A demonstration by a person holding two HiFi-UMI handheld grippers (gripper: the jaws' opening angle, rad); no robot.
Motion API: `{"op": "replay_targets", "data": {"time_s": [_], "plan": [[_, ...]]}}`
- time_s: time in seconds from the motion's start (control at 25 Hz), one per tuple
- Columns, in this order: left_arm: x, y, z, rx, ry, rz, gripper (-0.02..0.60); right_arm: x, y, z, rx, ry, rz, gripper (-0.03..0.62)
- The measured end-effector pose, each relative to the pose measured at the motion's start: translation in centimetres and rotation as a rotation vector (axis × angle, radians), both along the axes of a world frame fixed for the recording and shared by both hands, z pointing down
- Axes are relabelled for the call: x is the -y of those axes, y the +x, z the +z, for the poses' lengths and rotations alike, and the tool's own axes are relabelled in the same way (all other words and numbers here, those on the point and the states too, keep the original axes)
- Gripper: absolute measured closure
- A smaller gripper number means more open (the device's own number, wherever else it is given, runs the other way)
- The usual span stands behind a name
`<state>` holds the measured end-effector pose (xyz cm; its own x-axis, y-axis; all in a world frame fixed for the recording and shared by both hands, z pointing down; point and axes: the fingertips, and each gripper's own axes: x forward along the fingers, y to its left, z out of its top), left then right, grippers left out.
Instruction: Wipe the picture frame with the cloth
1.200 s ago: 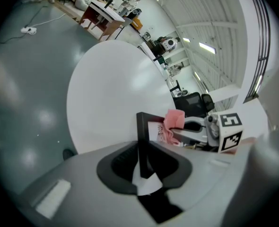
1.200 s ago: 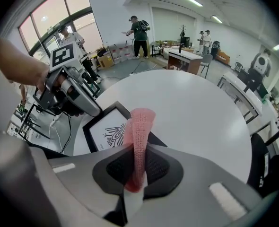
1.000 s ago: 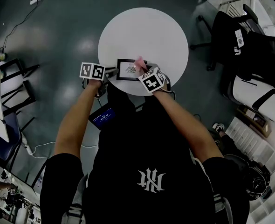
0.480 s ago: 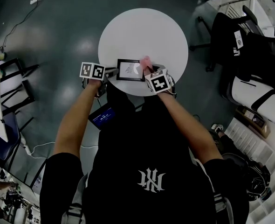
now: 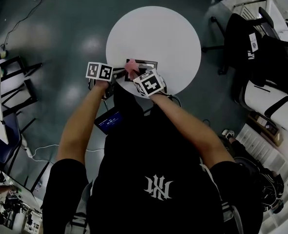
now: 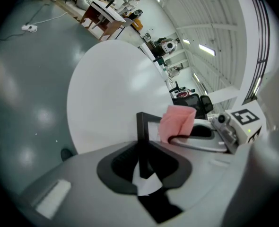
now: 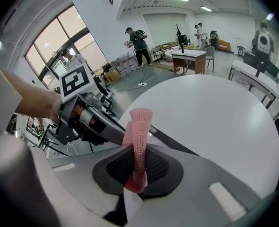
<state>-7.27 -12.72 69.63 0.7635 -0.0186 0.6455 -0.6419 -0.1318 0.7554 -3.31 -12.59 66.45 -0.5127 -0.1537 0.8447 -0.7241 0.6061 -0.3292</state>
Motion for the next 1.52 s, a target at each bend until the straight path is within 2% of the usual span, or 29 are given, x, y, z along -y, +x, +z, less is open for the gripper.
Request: {"op": "replay_targets", "data": {"time_s": [0.16,0.36,0.56,1.04,1.52], "plan": [[0.1,0.2,0.1,0.000,-0.001,-0.006,0.518,-0.3,-1.2,2.0,-0.026,-0.031,-0.027,0.568],[0.3,0.3,0.1,-0.008,-0.003,-0.018,0.520,-0.1,-1.9,2.7,-0.064,0.018,-0.117,0.568],[0.2,0.0,0.1,-0.010,-0.003,-0.015,0.520,-0.1,-1.9,3.0,-0.064,0.022,-0.129,0.568],[0.0,-0.1,0.1,-0.006,-0.002,-0.014,0.520,-0.6,1.6,2.8,-0.117,0.029,-0.108,0.568],[-0.1,-0.1,0.0,-0.002,-0.003,-0.018,0.520,-0.8,6.8,3.2,-0.216,0.033,-0.082,0.568]]}}
